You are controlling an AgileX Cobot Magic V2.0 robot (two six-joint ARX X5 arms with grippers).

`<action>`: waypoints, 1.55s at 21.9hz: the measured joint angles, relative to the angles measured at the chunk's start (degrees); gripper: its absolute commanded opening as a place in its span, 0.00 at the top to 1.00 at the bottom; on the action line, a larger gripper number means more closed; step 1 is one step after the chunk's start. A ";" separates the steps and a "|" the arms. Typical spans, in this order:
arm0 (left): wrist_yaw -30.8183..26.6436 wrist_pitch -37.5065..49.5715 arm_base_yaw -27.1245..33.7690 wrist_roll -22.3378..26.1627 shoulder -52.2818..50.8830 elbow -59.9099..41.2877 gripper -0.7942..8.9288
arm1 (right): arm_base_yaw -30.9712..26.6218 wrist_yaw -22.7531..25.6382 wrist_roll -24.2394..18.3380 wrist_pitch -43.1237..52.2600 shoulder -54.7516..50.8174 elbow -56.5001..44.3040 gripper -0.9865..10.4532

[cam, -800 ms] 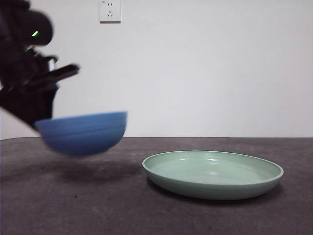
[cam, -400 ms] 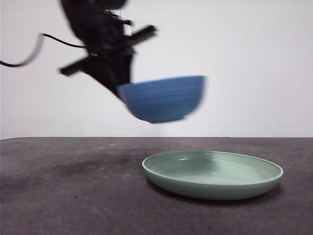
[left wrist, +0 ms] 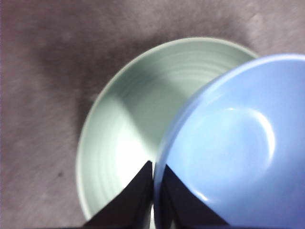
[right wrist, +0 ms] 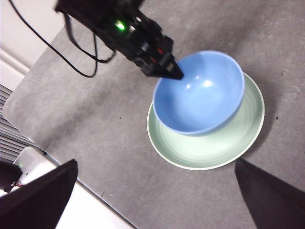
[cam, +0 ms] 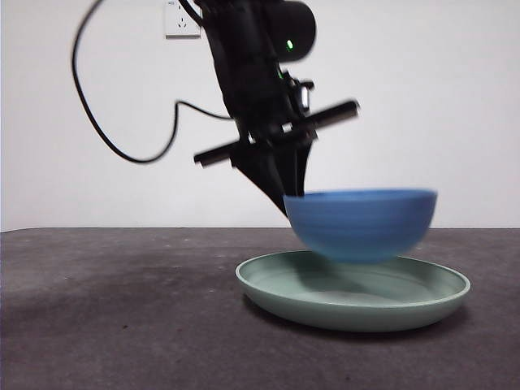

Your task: Pick up the blue bowl, put it on the green plate, put it on desk

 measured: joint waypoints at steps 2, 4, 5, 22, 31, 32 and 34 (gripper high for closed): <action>-0.35 -0.15 0.00 0.17 0.92 0.00 0.91 | 0.00 0.00 0.00 0.00 0.00 0.00 0.41; -1.22 -0.59 0.00 0.26 1.31 0.00 0.91 | 0.00 -0.02 0.00 0.00 0.00 0.00 0.41; -1.40 -0.92 0.02 0.35 1.33 0.02 0.91 | 0.00 0.00 0.00 0.00 0.00 0.00 0.41; -2.54 -3.61 -0.15 1.88 3.96 3.63 0.41 | 0.00 0.00 0.00 -0.20 0.00 0.00 0.41; -2.56 -16.72 -1.88 14.38 -4.33 9.75 0.21 | 0.00 0.00 0.00 -0.22 0.00 0.00 0.41; -2.56 -18.29 -2.05 15.26 -6.95 9.75 0.21 | 0.00 -0.02 0.00 -0.22 0.00 0.00 0.41; -2.56 -22.12 -2.01 16.26 -12.35 9.75 0.21 | 0.00 -0.02 0.00 -0.22 0.00 0.00 0.41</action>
